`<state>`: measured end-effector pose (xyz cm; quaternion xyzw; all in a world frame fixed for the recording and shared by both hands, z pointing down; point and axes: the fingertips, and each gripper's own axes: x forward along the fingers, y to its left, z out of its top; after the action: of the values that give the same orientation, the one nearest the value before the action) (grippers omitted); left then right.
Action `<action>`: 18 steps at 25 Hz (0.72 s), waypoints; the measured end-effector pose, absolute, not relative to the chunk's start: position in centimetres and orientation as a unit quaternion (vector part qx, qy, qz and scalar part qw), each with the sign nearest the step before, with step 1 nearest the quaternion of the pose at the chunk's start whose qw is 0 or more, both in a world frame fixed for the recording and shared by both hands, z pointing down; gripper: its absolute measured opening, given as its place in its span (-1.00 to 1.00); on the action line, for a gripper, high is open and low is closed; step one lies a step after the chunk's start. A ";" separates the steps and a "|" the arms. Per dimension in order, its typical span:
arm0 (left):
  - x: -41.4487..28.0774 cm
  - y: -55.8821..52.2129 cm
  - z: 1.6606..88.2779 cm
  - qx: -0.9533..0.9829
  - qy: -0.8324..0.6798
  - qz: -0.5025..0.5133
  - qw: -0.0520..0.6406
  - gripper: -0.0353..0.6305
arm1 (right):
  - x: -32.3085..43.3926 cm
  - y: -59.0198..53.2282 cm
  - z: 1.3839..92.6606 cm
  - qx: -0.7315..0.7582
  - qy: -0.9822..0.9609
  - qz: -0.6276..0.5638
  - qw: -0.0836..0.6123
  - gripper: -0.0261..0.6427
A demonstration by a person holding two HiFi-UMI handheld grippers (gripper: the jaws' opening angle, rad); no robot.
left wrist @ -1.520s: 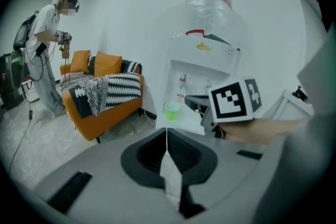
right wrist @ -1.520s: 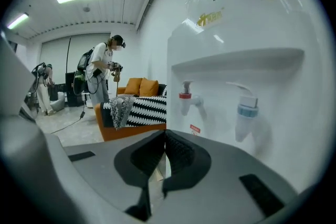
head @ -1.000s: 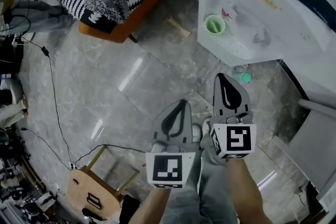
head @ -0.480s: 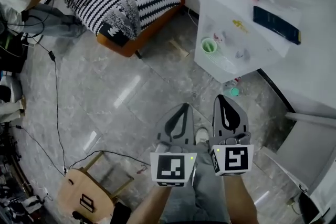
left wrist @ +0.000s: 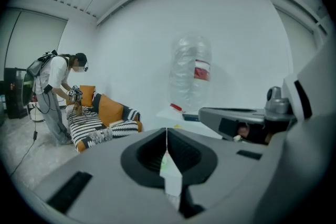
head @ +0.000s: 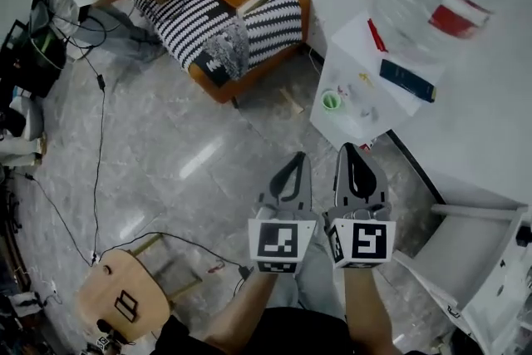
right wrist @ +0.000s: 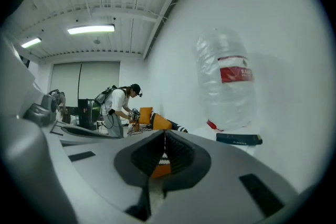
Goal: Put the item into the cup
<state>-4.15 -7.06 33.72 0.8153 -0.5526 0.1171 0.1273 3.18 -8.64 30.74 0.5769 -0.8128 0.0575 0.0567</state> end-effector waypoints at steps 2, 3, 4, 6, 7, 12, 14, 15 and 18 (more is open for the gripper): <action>-4.3 -6.8 31.2 0.816 -0.555 0.107 0.118 -0.85 | 2.8 -8.3 28.0 0.573 -0.817 0.052 0.046 -0.89; -4.2 -6.8 30.0 0.817 -0.556 0.100 0.112 -0.85 | 2.7 -8.2 26.8 0.572 -0.818 0.049 0.041 -0.89; -4.2 -6.9 28.7 0.819 -0.557 0.091 0.106 -0.85 | 2.8 -8.2 25.7 0.573 -0.818 0.045 0.037 -0.89; -4.0 -6.9 26.4 0.821 -0.558 0.075 0.095 -0.85 | 2.9 -8.0 23.7 0.575 -0.816 0.040 0.032 -0.89; -3.9 -6.8 25.4 0.822 -0.558 0.069 0.091 -0.85 | 3.1 -7.9 22.9 0.578 -0.814 0.038 0.032 -0.89; -3.6 -6.6 20.6 0.828 -0.555 0.043 0.068 -0.85 | 4.0 -7.2 18.7 0.587 -0.808 0.040 0.014 -0.89; -3.5 -6.8 18.7 0.827 -0.559 0.029 0.056 -0.85 | 4.0 -6.9 17.2 0.575 -0.817 0.041 -0.006 -0.89; -3.6 -6.8 17.8 0.825 -0.562 0.021 0.048 -0.85 | 3.9 -6.7 16.5 0.570 -0.821 0.036 -0.013 -0.89; -3.6 -6.6 14.6 0.818 -0.575 -0.003 0.028 -0.85 | 4.2 -6.7 14.1 0.568 -0.823 0.005 -0.020 -0.89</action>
<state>-3.60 -6.62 14.56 0.8177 -0.5749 -0.0031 0.0282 4.21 -6.68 14.10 0.5682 -0.8227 0.0048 -0.0197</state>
